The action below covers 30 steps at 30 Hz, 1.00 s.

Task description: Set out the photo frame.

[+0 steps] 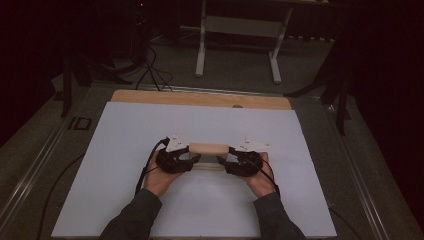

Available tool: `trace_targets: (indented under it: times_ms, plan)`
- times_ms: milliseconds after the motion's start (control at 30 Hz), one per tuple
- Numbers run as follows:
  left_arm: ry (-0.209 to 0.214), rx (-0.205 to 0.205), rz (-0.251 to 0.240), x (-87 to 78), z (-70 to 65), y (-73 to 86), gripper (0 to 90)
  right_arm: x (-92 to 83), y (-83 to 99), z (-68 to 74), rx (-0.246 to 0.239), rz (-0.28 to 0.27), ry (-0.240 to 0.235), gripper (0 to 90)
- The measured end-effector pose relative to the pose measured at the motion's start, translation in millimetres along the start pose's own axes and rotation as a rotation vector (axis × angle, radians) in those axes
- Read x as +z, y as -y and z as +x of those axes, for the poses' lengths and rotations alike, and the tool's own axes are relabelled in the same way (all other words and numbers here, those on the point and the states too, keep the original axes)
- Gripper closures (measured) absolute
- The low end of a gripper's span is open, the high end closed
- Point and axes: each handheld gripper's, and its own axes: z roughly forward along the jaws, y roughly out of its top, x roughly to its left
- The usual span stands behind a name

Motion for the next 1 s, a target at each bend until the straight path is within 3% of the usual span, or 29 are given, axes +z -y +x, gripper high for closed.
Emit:
trace_targets:
  times_ms: [400,1000]
  plan:
    - [-0.023,0.031,0.002,-4.4,-1.3,-2.7,50.6,1.0,-2.3,-0.4,-0.002,-0.002,0.011,51.0]
    - [-0.040,-0.014,0.004,-8.7,16.9,-3.9,51.0,21.2,-15.4,1.4,0.007,-0.006,0.016,49.9]
